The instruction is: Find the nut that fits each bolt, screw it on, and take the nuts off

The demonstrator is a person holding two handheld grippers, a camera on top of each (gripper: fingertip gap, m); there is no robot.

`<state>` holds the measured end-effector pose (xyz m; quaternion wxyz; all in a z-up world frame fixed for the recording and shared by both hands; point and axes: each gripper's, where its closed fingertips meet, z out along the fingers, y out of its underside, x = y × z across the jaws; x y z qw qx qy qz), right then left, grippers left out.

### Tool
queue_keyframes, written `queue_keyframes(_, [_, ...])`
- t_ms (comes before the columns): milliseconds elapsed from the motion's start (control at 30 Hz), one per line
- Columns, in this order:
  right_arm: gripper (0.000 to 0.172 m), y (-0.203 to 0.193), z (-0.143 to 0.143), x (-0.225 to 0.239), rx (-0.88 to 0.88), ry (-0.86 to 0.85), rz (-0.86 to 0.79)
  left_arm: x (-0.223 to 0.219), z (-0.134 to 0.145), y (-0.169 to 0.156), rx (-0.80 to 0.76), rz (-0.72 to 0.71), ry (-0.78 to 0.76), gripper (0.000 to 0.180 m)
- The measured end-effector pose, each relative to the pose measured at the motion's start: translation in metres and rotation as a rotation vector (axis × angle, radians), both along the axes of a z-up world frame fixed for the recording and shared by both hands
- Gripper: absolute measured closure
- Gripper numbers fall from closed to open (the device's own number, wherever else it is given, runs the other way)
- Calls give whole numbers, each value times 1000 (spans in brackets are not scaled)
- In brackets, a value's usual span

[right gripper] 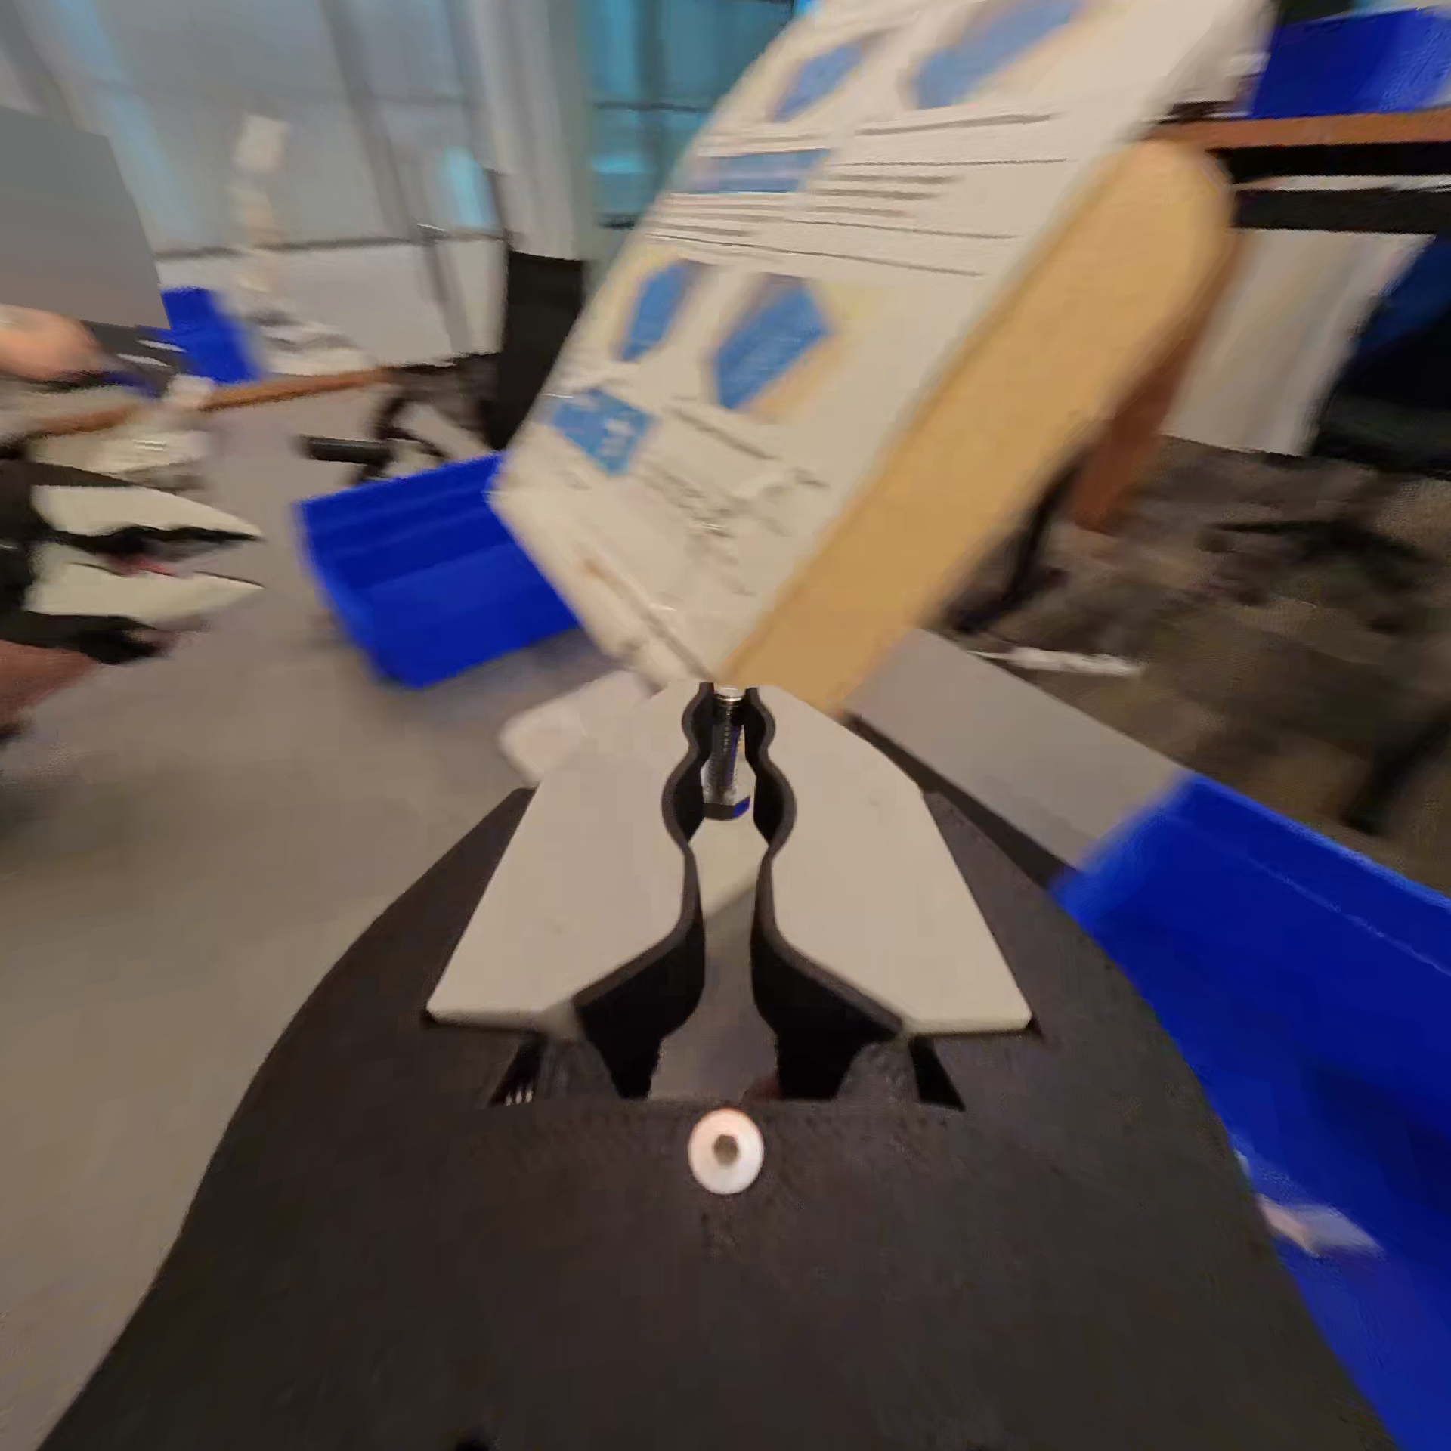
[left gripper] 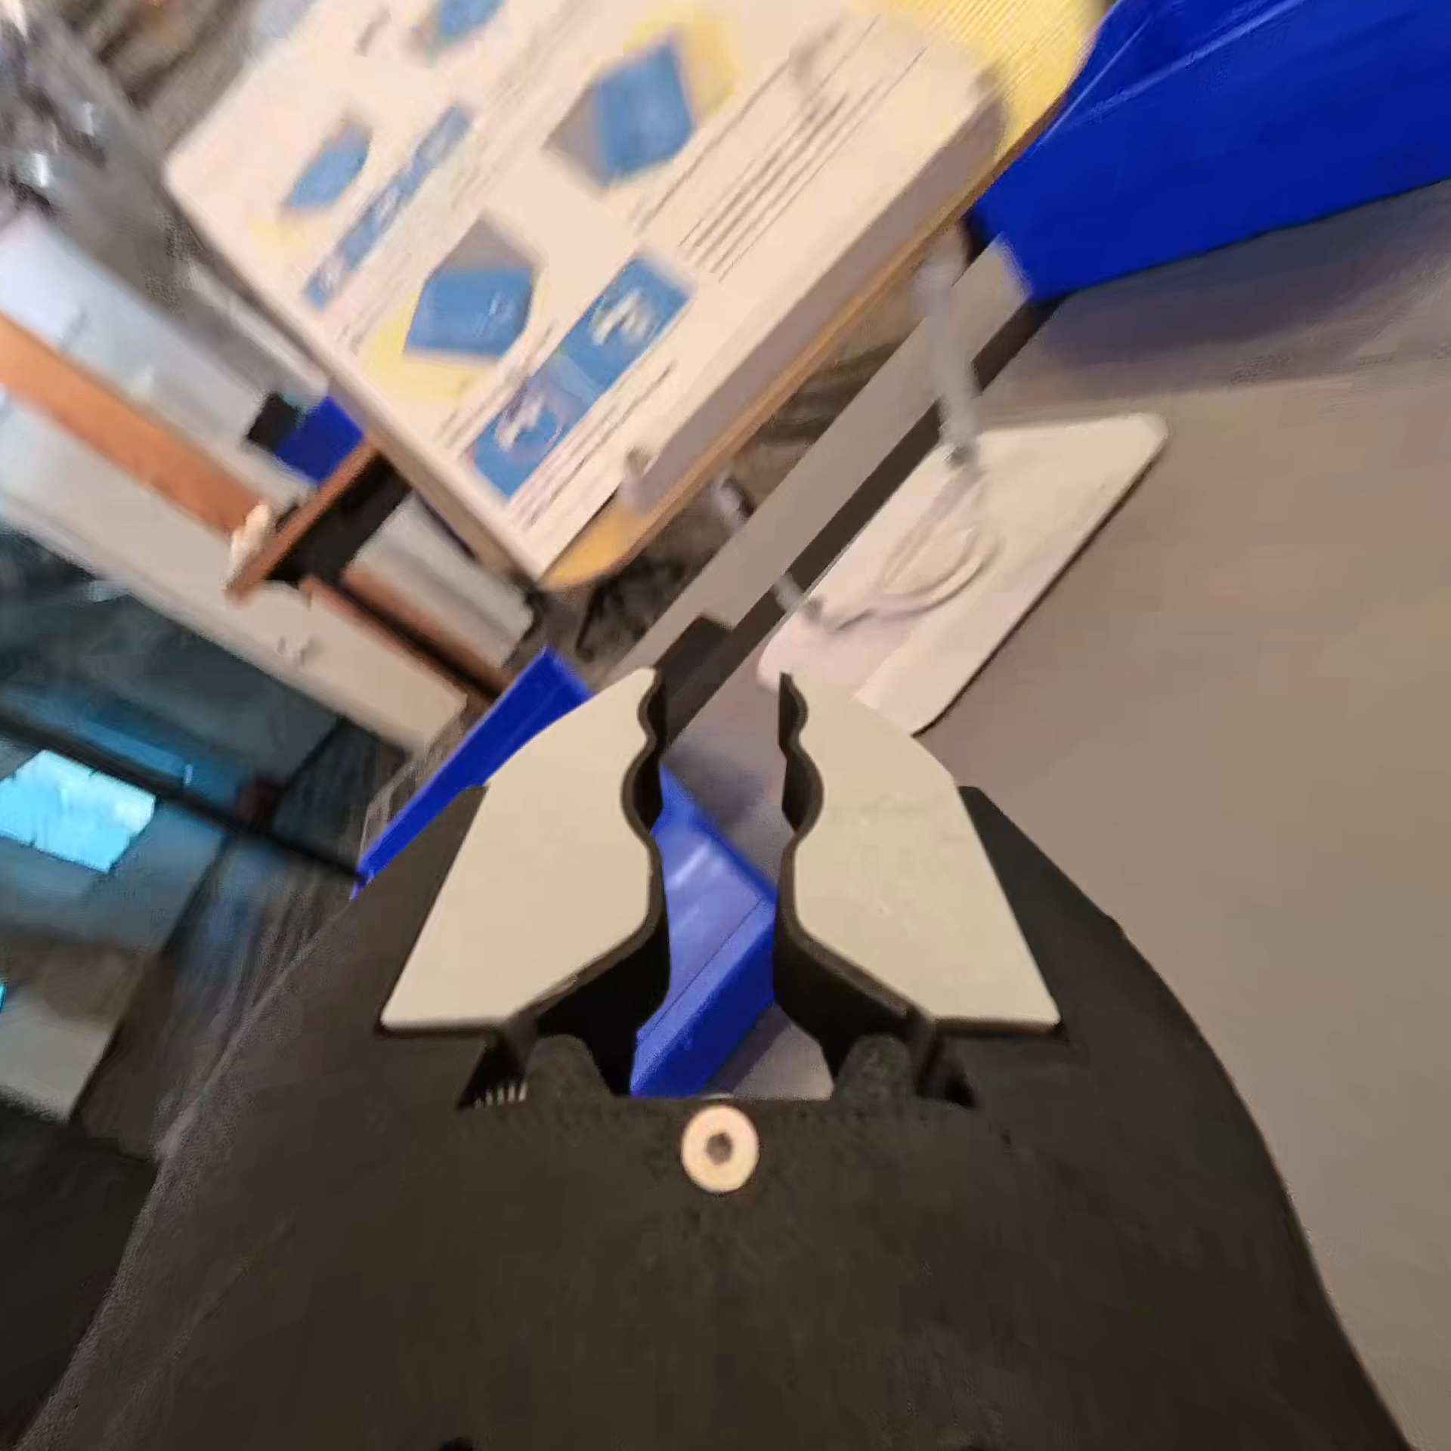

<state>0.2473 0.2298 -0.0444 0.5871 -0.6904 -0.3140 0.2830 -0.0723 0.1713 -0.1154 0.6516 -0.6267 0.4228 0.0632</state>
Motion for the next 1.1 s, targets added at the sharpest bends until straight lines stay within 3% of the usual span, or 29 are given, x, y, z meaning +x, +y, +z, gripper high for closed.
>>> queue_keyframes(167, [164,37,-22,115,-51,-171,-352,-77,-18,63,-230,293,-18,150])
queue_keyframes(333, [163,56,-71,164,-172,-372,-493,-116,-54,110,-507,443,-50,151])
queue_keyframes(433, [163,64,-97,167,-258,-415,-480,-127,-84,125,-710,503,-67,151])
queue_keyframes(600, [164,72,-130,168,-353,-504,-465,-140,-114,142,-893,587,-35,149])
queue_keyframes(1000, [162,77,-178,166,-512,-556,-400,-159,-151,160,-1083,707,31,145])
queue_keyframes(1100, [151,77,-182,165,-533,-561,-392,-163,-152,162,-1098,722,49,145])
